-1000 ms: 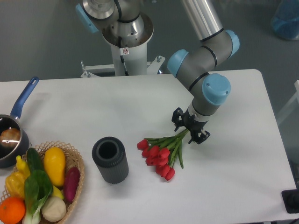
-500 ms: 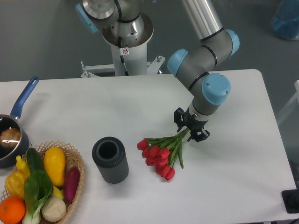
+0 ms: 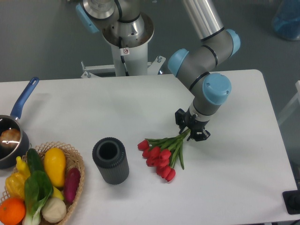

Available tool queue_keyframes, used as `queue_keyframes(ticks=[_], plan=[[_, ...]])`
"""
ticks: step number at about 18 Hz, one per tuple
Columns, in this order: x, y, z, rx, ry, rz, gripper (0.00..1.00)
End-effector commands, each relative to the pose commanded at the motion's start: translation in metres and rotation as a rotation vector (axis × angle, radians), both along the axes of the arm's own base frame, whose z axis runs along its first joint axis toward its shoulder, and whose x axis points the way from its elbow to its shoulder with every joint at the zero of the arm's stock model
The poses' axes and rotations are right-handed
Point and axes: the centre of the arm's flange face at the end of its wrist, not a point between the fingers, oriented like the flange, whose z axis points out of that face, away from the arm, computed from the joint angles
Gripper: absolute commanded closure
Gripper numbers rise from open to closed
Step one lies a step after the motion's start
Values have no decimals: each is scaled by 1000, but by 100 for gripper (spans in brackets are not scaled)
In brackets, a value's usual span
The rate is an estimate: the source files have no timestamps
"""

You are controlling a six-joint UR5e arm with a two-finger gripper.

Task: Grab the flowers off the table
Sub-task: 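Close the gripper on the tulip stems and begin lifting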

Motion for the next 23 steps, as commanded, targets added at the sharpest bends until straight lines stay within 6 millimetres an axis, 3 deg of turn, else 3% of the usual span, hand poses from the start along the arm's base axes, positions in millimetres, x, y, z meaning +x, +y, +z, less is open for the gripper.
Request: queue_keyframes(ticks=[12,18,23], plan=[[-2,0,4,3,8,-3,74],[-6,0,15,15,18,-1,74],[-9,1,39,39,45,2,74]])
